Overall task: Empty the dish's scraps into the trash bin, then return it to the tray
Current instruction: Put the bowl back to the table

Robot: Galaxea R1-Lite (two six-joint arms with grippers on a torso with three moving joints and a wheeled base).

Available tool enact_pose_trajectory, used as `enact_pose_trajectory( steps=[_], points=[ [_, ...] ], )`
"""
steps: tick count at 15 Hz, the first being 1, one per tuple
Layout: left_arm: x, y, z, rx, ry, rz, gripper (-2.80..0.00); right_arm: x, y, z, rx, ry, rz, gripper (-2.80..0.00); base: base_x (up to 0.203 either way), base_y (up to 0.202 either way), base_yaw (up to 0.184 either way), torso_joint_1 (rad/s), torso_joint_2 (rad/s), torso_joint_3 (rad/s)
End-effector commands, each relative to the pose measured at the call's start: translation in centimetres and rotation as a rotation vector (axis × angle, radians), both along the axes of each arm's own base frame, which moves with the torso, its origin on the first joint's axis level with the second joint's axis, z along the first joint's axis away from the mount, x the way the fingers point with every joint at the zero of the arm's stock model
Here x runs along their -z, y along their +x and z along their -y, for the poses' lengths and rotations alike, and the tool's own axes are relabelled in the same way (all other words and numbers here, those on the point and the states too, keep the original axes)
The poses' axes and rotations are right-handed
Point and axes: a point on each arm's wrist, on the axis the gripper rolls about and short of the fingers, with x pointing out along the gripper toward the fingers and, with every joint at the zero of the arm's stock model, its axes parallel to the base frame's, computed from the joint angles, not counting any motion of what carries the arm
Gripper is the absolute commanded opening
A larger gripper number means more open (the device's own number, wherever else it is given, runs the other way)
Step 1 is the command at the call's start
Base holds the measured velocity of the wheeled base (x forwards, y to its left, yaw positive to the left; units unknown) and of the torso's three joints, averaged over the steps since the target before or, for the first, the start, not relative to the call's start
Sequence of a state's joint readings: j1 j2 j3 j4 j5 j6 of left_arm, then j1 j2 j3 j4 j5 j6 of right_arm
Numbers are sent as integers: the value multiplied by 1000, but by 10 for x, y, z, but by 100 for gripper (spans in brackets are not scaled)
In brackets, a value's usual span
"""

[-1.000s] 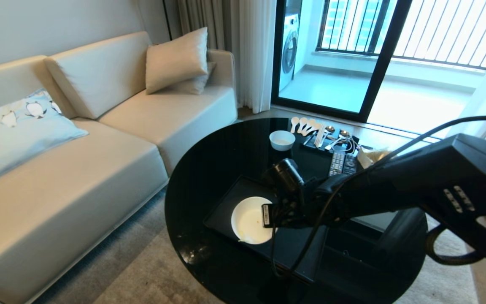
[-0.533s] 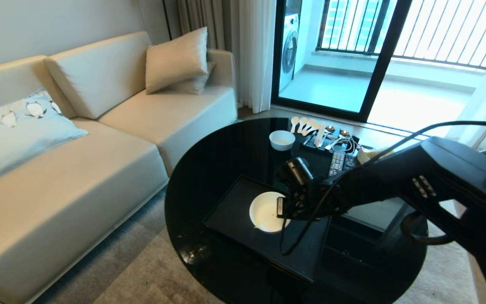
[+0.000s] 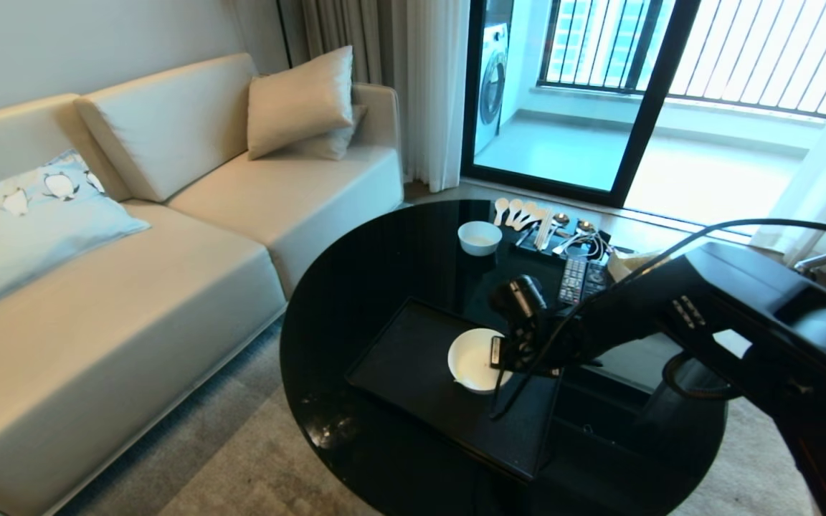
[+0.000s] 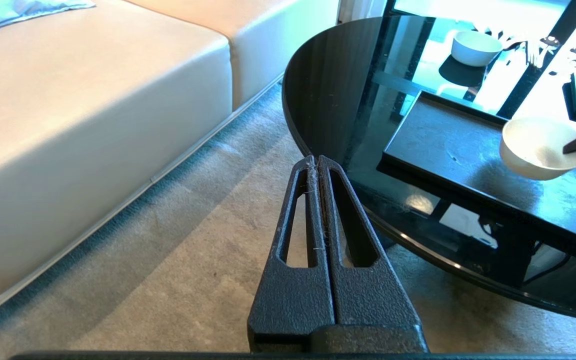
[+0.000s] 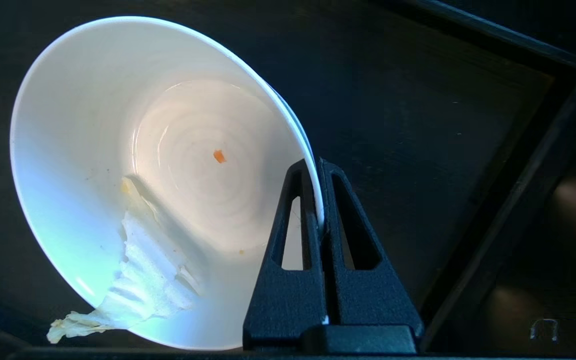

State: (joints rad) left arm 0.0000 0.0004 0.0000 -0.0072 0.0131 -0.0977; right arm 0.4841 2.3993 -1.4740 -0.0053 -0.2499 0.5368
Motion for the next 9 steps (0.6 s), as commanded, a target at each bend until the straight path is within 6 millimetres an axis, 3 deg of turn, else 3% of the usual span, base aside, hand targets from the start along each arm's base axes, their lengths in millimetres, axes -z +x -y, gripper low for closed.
enact_pose_trajectory(
  steps=[1,5,6,9],
  points=[
    [0,0,0,-1,-1,1,-280,6,5,11,30,-7,-14,-280,0,0,0,0,0,0],
    [0,0,0,-1,-2,1,-280,10,3,13,66,12,-34,-280,0,0,0,0,0,0],
    [0,0,0,-1,-1,1,-280,13,1,15,69,8,-47,0,0,0,0,0,0,0],
    [0,0,0,-1,-1,1,-280,21,-9,19,68,-13,-86,0,0,0,0,0,0,0]
  ],
)
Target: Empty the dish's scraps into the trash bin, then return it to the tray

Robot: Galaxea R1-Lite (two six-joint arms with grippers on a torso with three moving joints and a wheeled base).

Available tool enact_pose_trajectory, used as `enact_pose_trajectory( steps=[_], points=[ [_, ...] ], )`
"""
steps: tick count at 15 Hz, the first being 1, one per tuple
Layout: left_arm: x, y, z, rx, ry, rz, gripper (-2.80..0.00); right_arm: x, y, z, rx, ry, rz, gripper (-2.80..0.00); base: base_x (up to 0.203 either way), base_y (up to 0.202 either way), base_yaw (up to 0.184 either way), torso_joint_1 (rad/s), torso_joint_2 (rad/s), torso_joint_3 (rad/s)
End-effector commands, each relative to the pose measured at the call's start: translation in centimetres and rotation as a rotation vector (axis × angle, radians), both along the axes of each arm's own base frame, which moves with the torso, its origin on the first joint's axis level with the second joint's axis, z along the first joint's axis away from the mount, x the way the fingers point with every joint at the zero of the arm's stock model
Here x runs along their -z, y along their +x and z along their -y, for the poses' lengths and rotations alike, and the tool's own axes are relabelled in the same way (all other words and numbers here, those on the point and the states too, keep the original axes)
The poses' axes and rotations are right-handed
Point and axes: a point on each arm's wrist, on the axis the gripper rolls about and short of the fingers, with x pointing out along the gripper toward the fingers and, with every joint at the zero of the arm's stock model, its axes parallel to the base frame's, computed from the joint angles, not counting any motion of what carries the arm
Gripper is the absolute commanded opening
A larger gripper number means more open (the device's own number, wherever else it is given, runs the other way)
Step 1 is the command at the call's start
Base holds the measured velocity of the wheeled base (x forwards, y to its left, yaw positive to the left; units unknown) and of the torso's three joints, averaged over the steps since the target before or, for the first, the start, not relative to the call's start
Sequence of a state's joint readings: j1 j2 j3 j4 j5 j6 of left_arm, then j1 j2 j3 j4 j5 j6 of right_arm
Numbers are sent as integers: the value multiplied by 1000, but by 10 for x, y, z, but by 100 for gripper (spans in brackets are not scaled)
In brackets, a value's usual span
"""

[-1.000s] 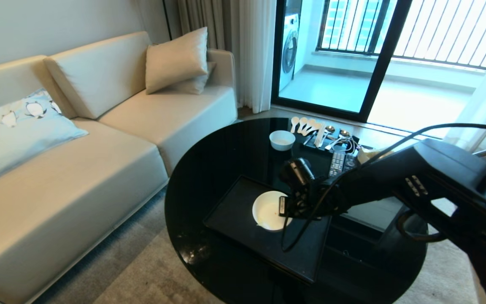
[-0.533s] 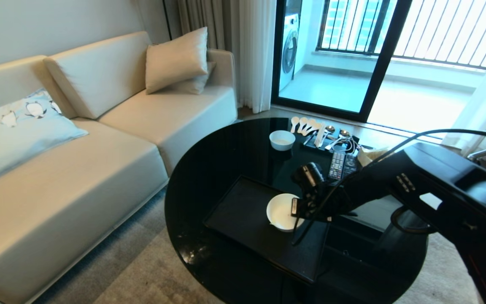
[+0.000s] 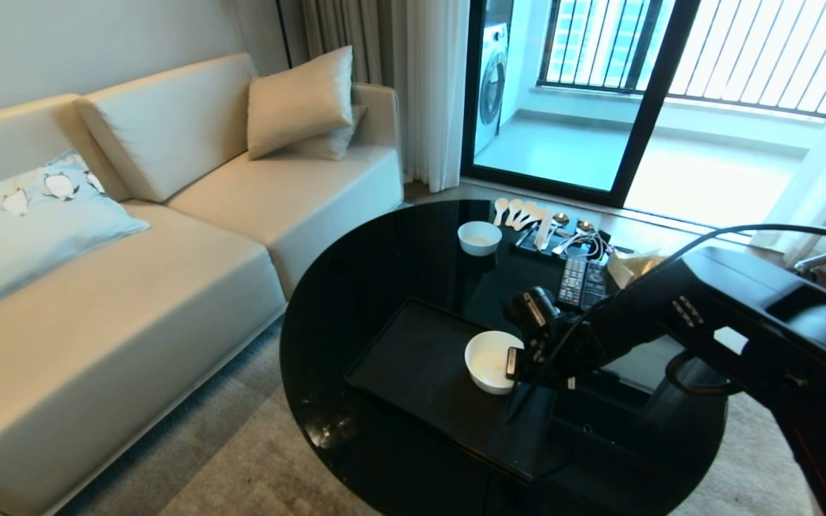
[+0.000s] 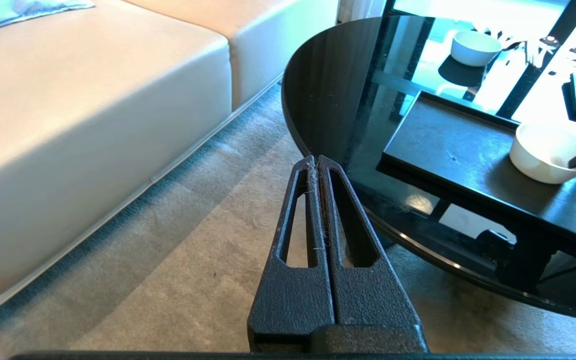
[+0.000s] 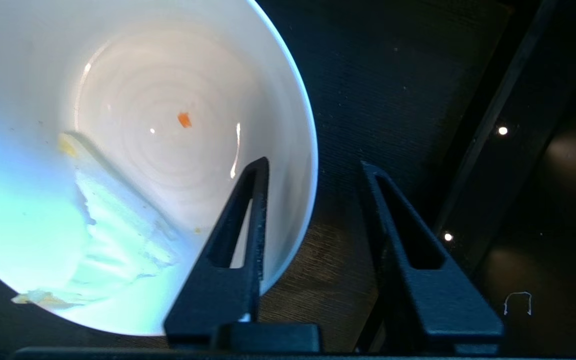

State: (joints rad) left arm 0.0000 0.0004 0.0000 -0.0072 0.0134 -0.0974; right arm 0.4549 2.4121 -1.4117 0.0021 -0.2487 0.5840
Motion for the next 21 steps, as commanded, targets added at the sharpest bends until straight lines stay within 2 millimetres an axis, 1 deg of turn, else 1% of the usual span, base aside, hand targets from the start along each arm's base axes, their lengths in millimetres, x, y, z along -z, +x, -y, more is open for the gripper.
enact_pose_trajectory(
  steps=[1,3,6,8,11,14,16,17,19,20,21],
  points=[
    [0,0,0,0,-1,1,-280,1,-3,1,3,-4,-5,0,0,0,0,0,0,0],
    [0,0,0,0,-1,1,-280,-11,-3,1,6,13,24,0,0,0,0,0,0,0],
    [0,0,0,0,-1,1,-280,-38,-2,1,6,43,89,0,0,0,0,0,0,0],
    [0,0,0,0,-1,1,-280,-61,-4,2,0,59,138,0,0,0,0,0,0,0],
    [0,0,0,0,-1,1,-280,-107,-14,7,-17,87,235,0,0,0,0,0,0,0],
    [0,0,0,0,-1,1,-280,-163,-35,19,-47,107,360,0,0,0,0,0,0,0],
    [0,0,0,0,-1,1,-280,-197,-58,30,-85,101,458,0,0,0,0,0,0,0],
    [0,0,0,0,-1,1,-280,-202,-73,39,-109,73,480,0,0,0,0,0,0,0],
    [0,0,0,0,-1,1,-280,-201,-103,59,-150,11,513,0,0,0,0,0,0,0],
    [0,0,0,0,-1,1,-280,-197,-117,71,-163,-23,529,-280,0,0,0,0,0,0],
    [0,0,0,0,-1,1,-280,-193,-129,83,-166,-53,548,-280,0,0,0,0,0,0]
  ],
)
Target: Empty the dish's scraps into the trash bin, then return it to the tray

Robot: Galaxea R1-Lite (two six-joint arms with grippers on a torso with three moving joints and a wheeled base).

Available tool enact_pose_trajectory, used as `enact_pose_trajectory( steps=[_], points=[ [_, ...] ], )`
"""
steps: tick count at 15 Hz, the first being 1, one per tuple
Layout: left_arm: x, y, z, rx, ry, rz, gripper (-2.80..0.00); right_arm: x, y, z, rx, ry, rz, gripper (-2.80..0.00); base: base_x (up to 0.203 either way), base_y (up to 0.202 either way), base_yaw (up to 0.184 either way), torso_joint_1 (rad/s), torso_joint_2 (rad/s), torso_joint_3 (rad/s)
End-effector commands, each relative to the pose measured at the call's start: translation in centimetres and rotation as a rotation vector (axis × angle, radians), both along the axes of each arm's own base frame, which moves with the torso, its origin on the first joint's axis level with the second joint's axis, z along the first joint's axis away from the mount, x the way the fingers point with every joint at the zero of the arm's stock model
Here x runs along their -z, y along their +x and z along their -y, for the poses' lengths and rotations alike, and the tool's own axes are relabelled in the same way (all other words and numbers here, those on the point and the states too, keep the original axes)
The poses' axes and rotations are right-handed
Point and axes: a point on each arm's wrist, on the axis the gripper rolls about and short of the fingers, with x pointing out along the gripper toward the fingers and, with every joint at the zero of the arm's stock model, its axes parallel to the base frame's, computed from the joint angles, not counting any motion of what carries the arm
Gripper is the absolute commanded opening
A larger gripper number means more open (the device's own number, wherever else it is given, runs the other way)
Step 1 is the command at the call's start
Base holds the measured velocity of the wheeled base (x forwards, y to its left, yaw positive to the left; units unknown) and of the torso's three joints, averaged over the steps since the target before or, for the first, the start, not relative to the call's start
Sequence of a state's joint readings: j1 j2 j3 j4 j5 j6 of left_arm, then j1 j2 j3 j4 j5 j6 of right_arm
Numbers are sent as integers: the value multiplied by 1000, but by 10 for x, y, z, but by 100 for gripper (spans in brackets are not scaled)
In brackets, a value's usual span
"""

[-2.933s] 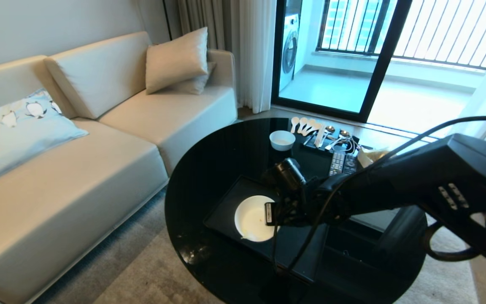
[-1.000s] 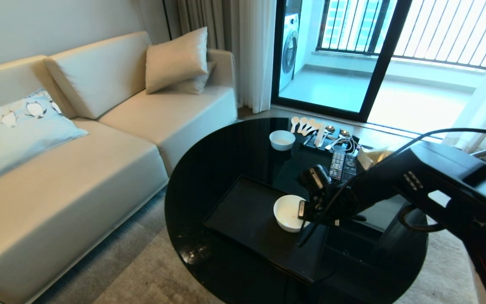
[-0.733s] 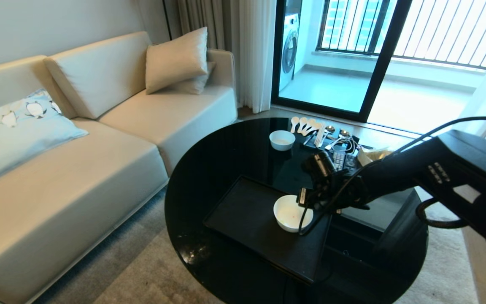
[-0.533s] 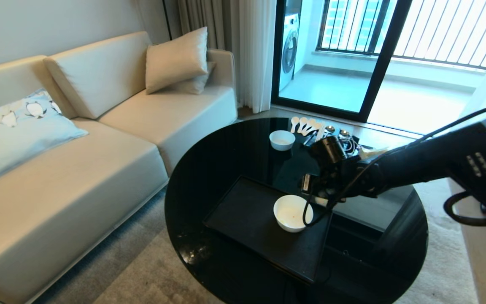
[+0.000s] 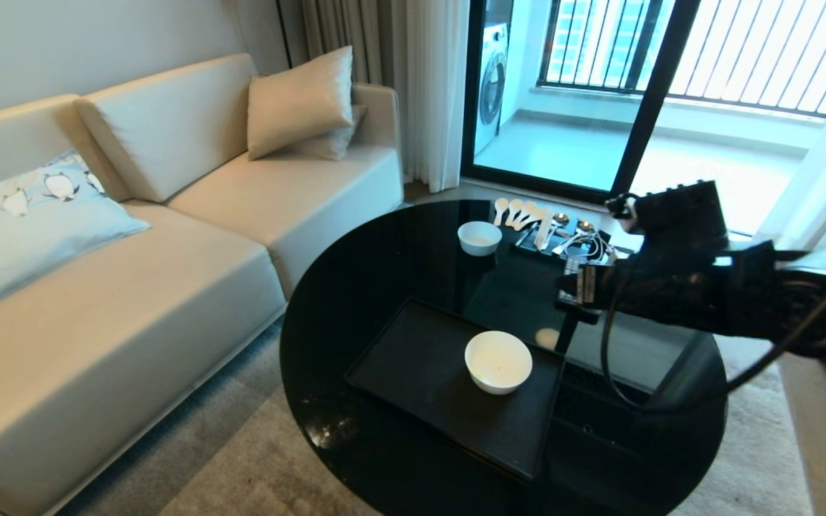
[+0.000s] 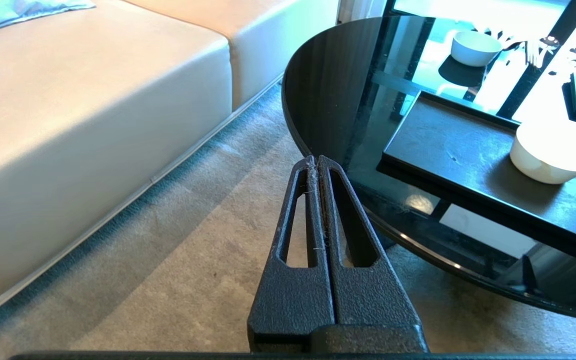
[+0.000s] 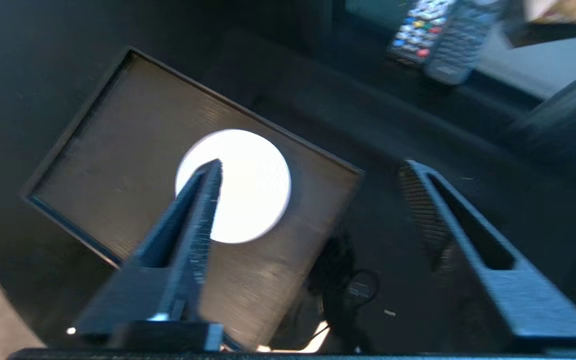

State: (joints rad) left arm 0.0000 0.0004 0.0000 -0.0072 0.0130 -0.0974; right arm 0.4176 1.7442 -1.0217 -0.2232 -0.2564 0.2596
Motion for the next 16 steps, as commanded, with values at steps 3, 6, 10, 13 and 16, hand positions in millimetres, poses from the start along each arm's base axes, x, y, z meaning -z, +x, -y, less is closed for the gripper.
enact_pose_trajectory(
  steps=[3,6,10,13,16],
  points=[
    [0,0,0,-1,-1,1,-280,2,-55,65,106,-46,143,-280,0,0,0,0,0,0],
    [0,0,0,-1,-1,1,-280,19,-77,102,236,-49,209,-280,0,0,0,0,0,0],
    [0,0,0,-1,-1,1,-280,26,-127,127,343,-64,334,-280,0,0,0,0,0,0],
    [0,0,0,-1,-1,1,-280,29,-162,135,390,-78,396,-280,0,0,0,0,0,0],
    [0,0,0,-1,-1,1,-280,38,-198,135,396,-83,443,-280,0,0,0,0,0,0]
  ],
)
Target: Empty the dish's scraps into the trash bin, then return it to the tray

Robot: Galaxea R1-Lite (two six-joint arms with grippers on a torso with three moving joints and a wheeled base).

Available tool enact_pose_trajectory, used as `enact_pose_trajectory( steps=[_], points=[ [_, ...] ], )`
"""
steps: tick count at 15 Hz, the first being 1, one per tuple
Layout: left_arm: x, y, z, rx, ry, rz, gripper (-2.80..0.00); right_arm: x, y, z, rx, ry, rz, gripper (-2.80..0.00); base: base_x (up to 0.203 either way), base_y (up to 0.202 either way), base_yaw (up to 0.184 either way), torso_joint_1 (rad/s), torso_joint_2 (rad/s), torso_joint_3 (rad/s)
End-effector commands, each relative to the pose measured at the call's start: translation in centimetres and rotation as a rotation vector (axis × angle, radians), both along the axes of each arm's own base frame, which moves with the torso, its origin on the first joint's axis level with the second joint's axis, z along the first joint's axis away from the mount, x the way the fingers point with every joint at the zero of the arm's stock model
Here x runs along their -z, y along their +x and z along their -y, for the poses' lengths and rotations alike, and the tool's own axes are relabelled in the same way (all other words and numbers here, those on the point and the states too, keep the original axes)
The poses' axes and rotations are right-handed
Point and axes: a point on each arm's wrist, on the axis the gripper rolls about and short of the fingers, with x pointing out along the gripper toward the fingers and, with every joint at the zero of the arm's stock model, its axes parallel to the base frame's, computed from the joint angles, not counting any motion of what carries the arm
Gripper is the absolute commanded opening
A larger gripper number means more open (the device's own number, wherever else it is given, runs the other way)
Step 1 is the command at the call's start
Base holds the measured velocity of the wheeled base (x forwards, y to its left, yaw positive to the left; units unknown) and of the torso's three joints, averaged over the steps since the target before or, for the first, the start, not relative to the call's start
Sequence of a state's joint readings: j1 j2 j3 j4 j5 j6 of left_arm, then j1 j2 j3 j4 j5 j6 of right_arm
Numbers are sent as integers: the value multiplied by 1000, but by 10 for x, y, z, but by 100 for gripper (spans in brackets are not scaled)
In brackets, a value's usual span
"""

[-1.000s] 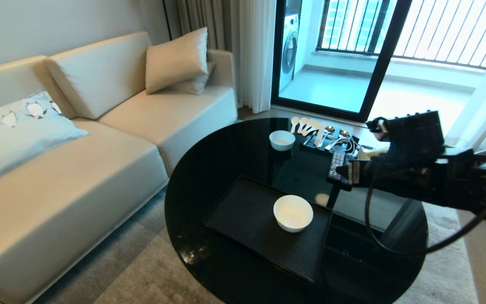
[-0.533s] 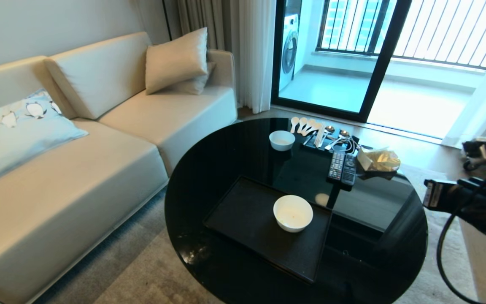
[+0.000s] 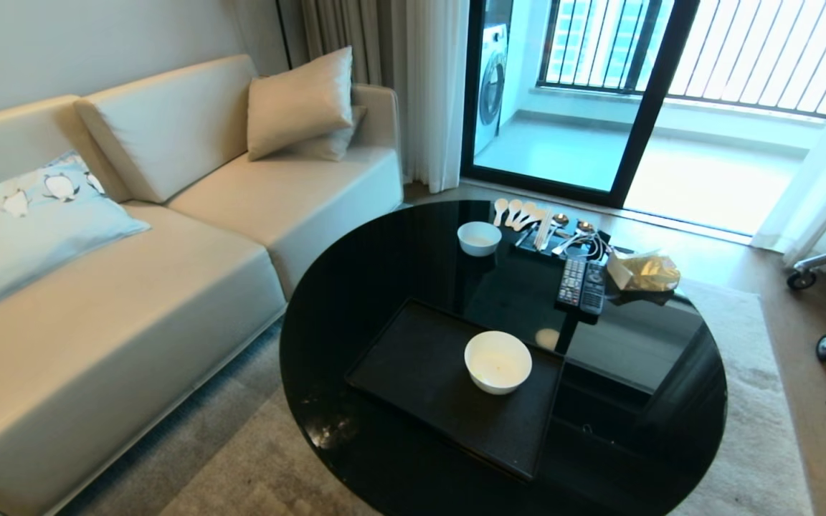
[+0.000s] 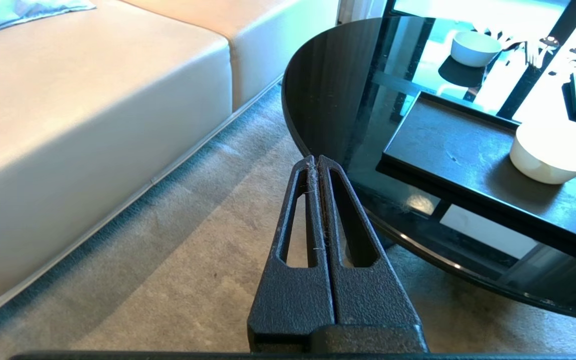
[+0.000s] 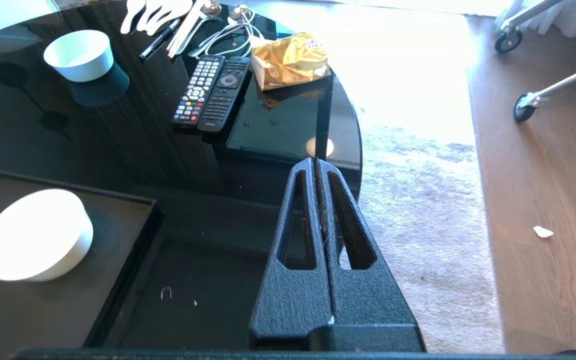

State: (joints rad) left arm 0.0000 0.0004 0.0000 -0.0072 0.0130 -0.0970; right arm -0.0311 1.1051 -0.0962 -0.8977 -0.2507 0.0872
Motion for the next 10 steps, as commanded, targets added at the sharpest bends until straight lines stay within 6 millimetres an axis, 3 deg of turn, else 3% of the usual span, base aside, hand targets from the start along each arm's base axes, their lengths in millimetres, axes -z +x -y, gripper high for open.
enact_pose_trajectory(
  steps=[1,6,8,10],
  points=[
    [0,0,0,-1,-1,1,-280,2,-36,-1,5,-14,91,-280,0,0,0,0,0,0],
    [0,0,0,-1,-1,1,-280,21,-103,-5,-66,-66,148,-280,0,0,0,0,0,0],
    [0,0,0,-1,-1,1,-280,42,-131,-7,-157,-114,179,-280,0,0,0,0,0,0],
    [0,0,0,-1,-1,1,-280,66,-144,-9,-274,-153,108,-280,0,0,0,0,0,0]
  ],
)
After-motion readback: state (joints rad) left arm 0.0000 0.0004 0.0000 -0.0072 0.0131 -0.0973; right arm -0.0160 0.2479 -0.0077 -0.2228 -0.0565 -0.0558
